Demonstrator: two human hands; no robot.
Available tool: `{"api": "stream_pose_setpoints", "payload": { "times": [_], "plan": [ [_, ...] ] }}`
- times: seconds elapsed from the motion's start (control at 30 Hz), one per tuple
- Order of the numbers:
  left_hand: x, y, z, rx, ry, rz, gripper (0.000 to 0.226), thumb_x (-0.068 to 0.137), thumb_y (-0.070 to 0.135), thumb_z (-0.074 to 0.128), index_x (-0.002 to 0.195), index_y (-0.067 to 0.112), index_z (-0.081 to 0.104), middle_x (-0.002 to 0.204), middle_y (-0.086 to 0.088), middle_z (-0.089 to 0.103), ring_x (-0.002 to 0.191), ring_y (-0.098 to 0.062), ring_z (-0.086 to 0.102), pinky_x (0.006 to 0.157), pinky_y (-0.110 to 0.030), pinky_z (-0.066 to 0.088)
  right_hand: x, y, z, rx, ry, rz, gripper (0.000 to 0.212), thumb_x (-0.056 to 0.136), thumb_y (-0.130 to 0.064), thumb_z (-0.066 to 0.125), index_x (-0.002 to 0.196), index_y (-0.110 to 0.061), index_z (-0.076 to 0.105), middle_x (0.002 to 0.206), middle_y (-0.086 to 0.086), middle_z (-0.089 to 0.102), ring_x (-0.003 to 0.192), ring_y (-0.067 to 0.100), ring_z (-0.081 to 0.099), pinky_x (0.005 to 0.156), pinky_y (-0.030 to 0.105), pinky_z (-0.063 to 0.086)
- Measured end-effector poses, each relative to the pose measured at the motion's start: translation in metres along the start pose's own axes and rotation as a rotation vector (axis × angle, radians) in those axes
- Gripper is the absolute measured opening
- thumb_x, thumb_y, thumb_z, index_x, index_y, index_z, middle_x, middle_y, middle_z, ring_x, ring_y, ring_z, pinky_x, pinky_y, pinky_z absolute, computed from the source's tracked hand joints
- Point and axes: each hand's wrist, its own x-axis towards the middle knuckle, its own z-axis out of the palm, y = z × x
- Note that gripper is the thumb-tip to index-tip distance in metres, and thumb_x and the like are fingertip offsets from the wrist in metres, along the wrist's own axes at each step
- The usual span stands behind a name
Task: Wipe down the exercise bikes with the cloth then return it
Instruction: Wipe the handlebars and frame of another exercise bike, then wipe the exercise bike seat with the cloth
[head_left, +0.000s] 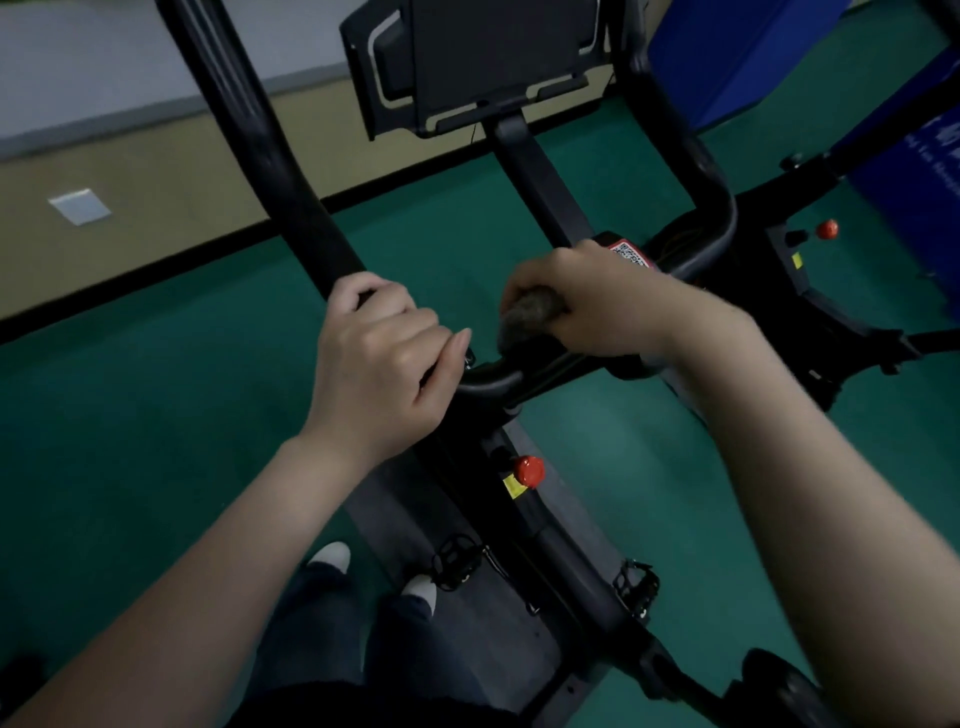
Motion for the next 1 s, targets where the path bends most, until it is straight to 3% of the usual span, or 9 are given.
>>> {"api": "stream_pose_setpoints", "payload": {
  "times": [0.17,0.27,0.33,0.47,0.6,0.7,0.8,0.9,1.0],
  "plan": [
    [-0.002,0.000,0.001,-0.005,0.013,-0.009,0.045,0.094,0.016,0.049,0.050,0.011,0.051,0.048,0.000,0.052,0.055,-0.022,0.047,0.080,-0.035,0.035,0.010,0.000,-0.012,0.152,-0.225,-0.065,0.018,0.087,-0.011,0.066,0.103,-0.018,0.070,0.097,-0.003,0.071,0.090,0.009,0.063,0.082,0.022,0.048],
    [-0.001,0.000,0.003,-0.006,0.024,-0.013,0.044,0.094,0.016,0.049,0.050,0.010,0.051,0.048,0.000,0.052,0.055,-0.022,0.047,0.080,-0.035,0.035,0.013,0.001,-0.012,0.036,-0.226,-0.070,0.026,0.085,-0.004,0.060,0.104,-0.019,0.069,0.091,-0.004,0.067,0.088,0.011,0.060,0.076,0.019,0.043],
    [-0.001,0.001,0.003,-0.003,0.027,-0.010,0.044,0.094,0.016,0.048,0.050,0.011,0.051,0.048,0.000,0.052,0.055,-0.022,0.047,0.079,-0.035,0.035,0.010,0.001,-0.008,-0.073,-0.178,-0.046,0.036,0.081,0.002,0.051,0.107,-0.017,0.067,0.094,0.005,0.067,0.092,0.022,0.061,0.078,0.028,0.046],
    [-0.001,0.001,0.002,-0.005,0.024,-0.010,0.045,0.094,0.016,0.047,0.050,0.011,0.050,0.048,0.001,0.051,0.055,-0.022,0.046,0.079,-0.035,0.035,-0.011,0.002,0.010,-0.152,0.054,-0.069,0.035,0.078,0.005,0.048,0.106,-0.006,0.065,0.098,0.015,0.064,0.099,0.032,0.055,0.085,0.042,0.045],
    [0.000,0.001,0.001,0.005,0.015,-0.014,0.045,0.094,0.016,0.048,0.050,0.011,0.049,0.047,0.001,0.050,0.054,-0.021,0.047,0.080,-0.035,0.034,-0.032,0.002,0.035,-0.087,0.384,-0.025,0.032,0.075,0.011,0.048,0.101,0.003,0.065,0.090,0.017,0.065,0.093,0.036,0.053,0.080,0.045,0.044],
    [0.001,0.002,-0.001,0.009,0.005,-0.023,0.045,0.094,0.016,0.048,0.049,0.011,0.048,0.047,0.001,0.049,0.054,-0.021,0.047,0.080,-0.034,0.034,-0.044,-0.002,0.059,0.063,0.678,0.052,0.021,0.087,0.002,0.052,0.102,0.001,0.066,0.093,0.013,0.067,0.094,0.032,0.054,0.081,0.038,0.045],
    [0.002,0.003,-0.003,0.017,-0.013,-0.031,0.046,0.095,0.017,0.046,0.049,0.011,0.049,0.047,0.001,0.049,0.054,-0.021,0.047,0.080,-0.035,0.034,-0.053,-0.011,0.085,0.172,0.946,0.156,0.026,0.093,-0.010,0.046,0.103,0.001,0.067,0.097,0.010,0.067,0.098,0.023,0.051,0.085,0.025,0.041],
    [0.003,0.004,-0.006,0.035,-0.046,-0.038,0.047,0.096,0.018,0.045,0.050,0.011,0.050,0.047,0.001,0.050,0.055,-0.022,0.049,0.082,-0.034,0.034,-0.057,-0.019,0.112,0.227,1.112,0.280,0.030,0.081,0.013,0.052,0.105,0.003,0.066,0.102,0.012,0.067,0.100,0.025,0.051,0.089,0.026,0.042],
    [0.004,0.006,-0.011,0.060,-0.094,-0.020,0.047,0.097,0.020,0.045,0.052,0.010,0.053,0.049,0.001,0.053,0.058,-0.023,0.051,0.084,-0.036,0.034,-0.059,-0.029,0.122,0.333,1.179,0.332,0.047,0.067,0.019,0.047,0.107,0.001,0.066,0.100,0.006,0.066,0.100,0.026,0.053,0.089,0.026,0.044]
  ]
}}
